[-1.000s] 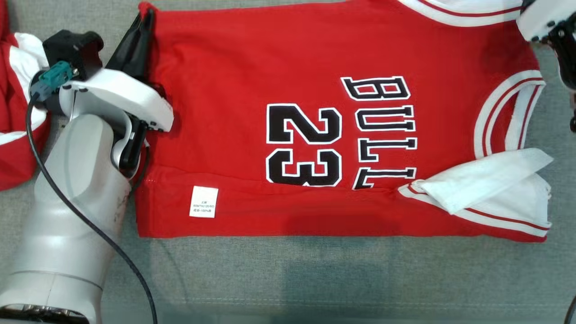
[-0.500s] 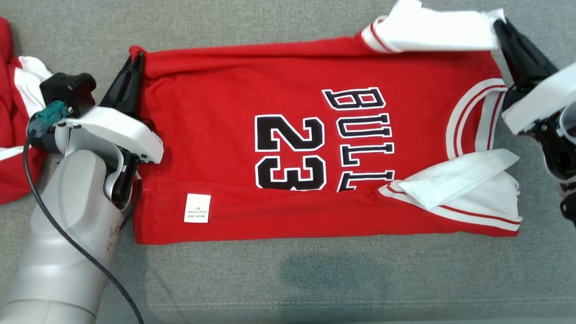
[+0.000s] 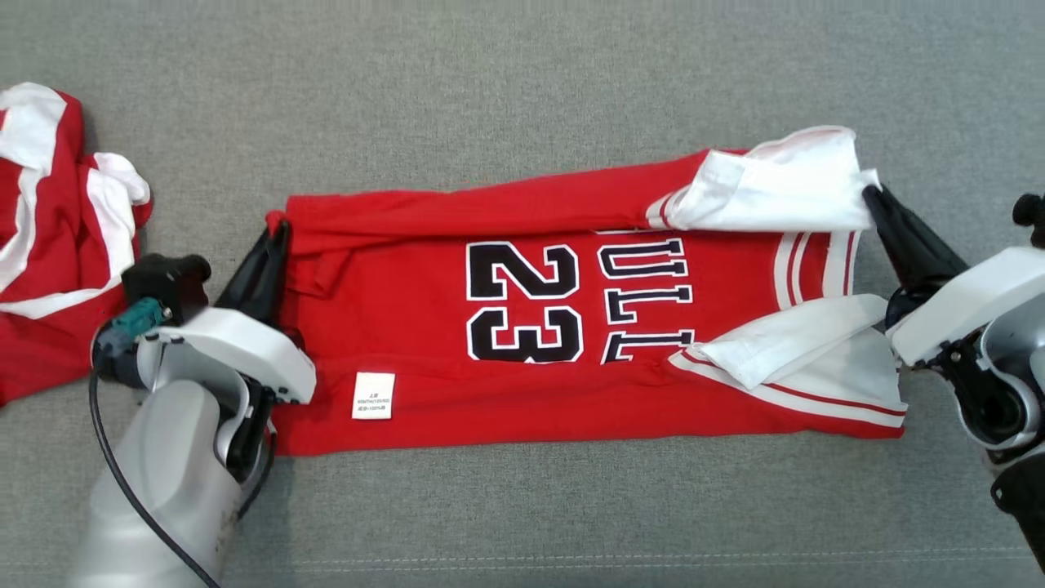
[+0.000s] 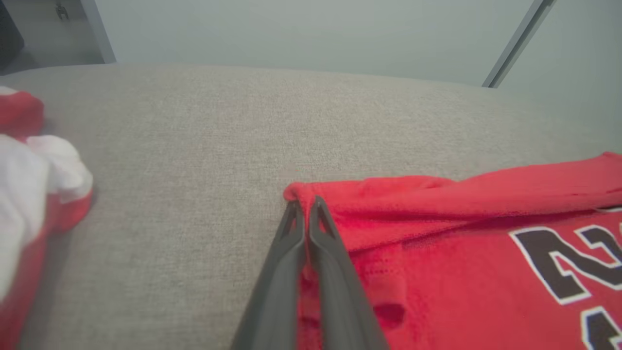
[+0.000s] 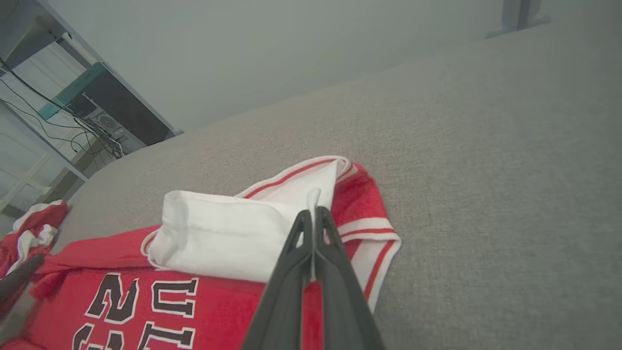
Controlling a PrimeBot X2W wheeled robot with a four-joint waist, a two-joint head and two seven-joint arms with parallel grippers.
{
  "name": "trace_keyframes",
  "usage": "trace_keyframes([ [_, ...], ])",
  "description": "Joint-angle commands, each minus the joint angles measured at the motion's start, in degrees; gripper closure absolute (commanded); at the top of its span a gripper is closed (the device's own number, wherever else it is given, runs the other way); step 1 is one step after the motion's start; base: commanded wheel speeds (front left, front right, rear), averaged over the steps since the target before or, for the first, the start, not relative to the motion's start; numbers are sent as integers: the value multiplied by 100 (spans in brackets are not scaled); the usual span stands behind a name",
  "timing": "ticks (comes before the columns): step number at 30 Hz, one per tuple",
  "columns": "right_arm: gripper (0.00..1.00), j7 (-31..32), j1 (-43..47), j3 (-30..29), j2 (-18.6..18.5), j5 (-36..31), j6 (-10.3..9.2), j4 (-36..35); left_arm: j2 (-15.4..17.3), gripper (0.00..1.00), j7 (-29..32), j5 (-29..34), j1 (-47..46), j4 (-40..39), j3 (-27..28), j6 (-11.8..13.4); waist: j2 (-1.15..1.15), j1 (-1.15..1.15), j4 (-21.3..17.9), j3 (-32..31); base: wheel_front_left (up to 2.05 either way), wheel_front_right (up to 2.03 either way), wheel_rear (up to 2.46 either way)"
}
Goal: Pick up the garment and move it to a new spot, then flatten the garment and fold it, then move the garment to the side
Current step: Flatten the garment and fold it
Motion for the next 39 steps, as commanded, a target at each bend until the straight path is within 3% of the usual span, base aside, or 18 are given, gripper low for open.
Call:
trace_keyframes([
  [1, 100, -75, 298, 19, -69, 60, 2, -141, 146, 100, -18, -110, 175, -80, 123, -41, 0, 0, -2, -173, 0, 0, 0],
  [25, 100, -14, 1364, -203, 45, 394, 2, -320, 41, 100, -18, -149, 1015, 87, 192, -41, 0, 0, -135, -834, 0, 0, 0],
  [26, 95, 16, 1389, -217, 61, 415, 2, -283, 43, 100, -18, -135, 1029, 97, 199, -41, 0, 0, -133, -842, 0, 0, 0],
  [27, 61, 66, 1418, -246, 85, 454, 2, -218, 47, 96, -18, -106, 1038, 110, 213, -41, 0, 0, -130, -849, 0, 0, 0],
  [28, 0, 109, 1437, -274, 99, 467, 2, -150, 47, 62, -18, -65, 1049, 122, 234, -41, 0, 0, -128, -860, 0, 0, 0],
  [29, 0, 86, 1441, -309, 97, 432, 2, -105, 37, 37, -18, -31, 1062, 133, 265, -37, 0, 0, -125, -869, 0, 0, 0],
  [30, 0, 46, 1446, -369, 116, 426, 2, -58, 32, 0, -18, 23, 1073, 119, 304, -12, 0, 0, -120, -878, 0, 0, 0],
  [39, 0, -532, 1401, -675, 317, -47, 2, 226, -188, 0, -18, 603, 1612, -762, 1032, 474, 0, 0, -81, -1112, 0, 0, 0],
])
